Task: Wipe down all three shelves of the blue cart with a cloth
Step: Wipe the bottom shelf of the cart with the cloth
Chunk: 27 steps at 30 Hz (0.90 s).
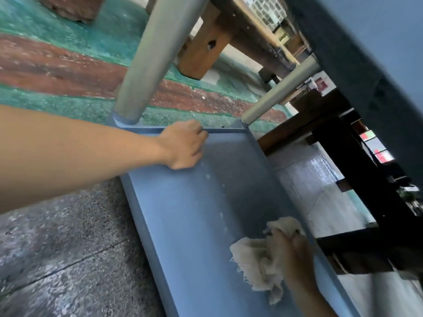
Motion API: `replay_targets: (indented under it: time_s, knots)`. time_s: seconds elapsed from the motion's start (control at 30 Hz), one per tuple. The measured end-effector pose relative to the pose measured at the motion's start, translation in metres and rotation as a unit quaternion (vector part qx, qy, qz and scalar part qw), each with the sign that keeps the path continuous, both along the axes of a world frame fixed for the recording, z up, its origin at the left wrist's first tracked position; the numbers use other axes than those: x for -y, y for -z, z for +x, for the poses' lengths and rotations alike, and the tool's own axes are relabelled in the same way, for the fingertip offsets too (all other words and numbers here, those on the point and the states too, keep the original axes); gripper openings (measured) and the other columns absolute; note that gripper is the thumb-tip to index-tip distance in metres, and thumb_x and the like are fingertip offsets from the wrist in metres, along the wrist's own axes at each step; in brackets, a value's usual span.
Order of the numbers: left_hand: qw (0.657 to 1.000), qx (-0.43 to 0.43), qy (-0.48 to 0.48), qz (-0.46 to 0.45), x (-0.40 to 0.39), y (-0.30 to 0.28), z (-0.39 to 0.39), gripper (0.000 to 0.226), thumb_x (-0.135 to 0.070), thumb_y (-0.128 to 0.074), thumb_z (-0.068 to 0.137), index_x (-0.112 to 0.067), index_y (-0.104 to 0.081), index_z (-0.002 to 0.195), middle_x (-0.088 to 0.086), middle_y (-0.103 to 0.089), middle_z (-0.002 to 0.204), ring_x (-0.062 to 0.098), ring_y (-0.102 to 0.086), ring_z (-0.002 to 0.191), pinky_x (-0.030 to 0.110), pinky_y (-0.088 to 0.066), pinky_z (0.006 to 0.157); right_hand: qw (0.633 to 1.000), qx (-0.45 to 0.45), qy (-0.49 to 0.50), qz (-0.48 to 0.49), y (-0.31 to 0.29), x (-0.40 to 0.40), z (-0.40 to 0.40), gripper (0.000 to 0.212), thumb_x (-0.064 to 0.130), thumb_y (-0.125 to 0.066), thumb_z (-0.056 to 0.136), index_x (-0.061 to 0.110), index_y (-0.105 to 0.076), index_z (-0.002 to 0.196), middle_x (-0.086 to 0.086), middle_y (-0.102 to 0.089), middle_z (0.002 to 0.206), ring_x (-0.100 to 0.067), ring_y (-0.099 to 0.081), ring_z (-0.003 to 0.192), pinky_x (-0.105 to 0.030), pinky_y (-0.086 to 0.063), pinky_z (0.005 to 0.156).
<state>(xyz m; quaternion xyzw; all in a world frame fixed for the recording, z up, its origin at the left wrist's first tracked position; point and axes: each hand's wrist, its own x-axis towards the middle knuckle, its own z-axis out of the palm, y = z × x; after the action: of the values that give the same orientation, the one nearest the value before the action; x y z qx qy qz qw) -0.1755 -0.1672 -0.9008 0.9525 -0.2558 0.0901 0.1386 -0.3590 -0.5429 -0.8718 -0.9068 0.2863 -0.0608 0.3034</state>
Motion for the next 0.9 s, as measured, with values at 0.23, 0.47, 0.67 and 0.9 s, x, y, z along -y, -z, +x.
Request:
replay_targets:
  time_s: [0.23, 0.47, 0.67, 0.9]
  knots:
    - [0.972, -0.21, -0.045, -0.1, -0.036, 0.004, 0.028, 0.048, -0.06, -0.034, 0.097, -0.018, -0.05, 0.116, 0.012, -0.058, 0.123, 0.035, -0.057, 0.11, 0.041, -0.042, 0.085, 0.979, -0.025, -0.049, -0.197, 0.058, -0.06, 0.047, 0.058, 0.04, -0.025, 0.108, 0.006, -0.04, 0.153, -0.014, -0.037, 0.16, -0.029, -0.032, 0.149, -0.048, -0.022, 0.123]
    - [0.927, -0.306, -0.037, -0.213, -0.043, -0.002, 0.035, 0.053, -0.057, -0.035, 0.099, -0.028, -0.052, 0.141, -0.003, -0.042, 0.157, 0.021, -0.034, 0.146, 0.037, -0.023, 0.118, 0.975, -0.019, 0.054, -0.217, 0.046, -0.071, 0.17, 0.059, 0.032, -0.033, 0.105, 0.002, -0.029, 0.156, -0.017, -0.026, 0.165, -0.033, -0.02, 0.154, -0.05, -0.011, 0.126]
    - [0.911, -0.325, -0.051, -0.25, -0.042, -0.008, 0.037, 0.063, -0.057, -0.021, 0.103, -0.024, -0.037, 0.154, -0.002, -0.026, 0.164, 0.02, -0.023, 0.152, 0.038, -0.015, 0.124, 0.976, -0.02, 0.024, -0.215, 0.055, -0.061, 0.243, 0.062, 0.048, -0.034, 0.099, 0.009, -0.05, 0.145, -0.019, -0.052, 0.146, -0.039, -0.048, 0.135, -0.057, -0.037, 0.114]
    - [0.887, -0.356, -0.074, -0.283, -0.041, -0.005, 0.039, 0.074, -0.071, -0.021, 0.095, -0.027, -0.05, 0.146, -0.003, -0.036, 0.16, 0.021, -0.032, 0.148, 0.042, -0.019, 0.122, 0.972, -0.021, -0.09, -0.215, 0.051, -0.084, 0.257, 0.062, 0.044, -0.027, 0.107, 0.007, -0.028, 0.157, -0.02, -0.028, 0.163, -0.036, -0.028, 0.149, -0.053, -0.02, 0.123]
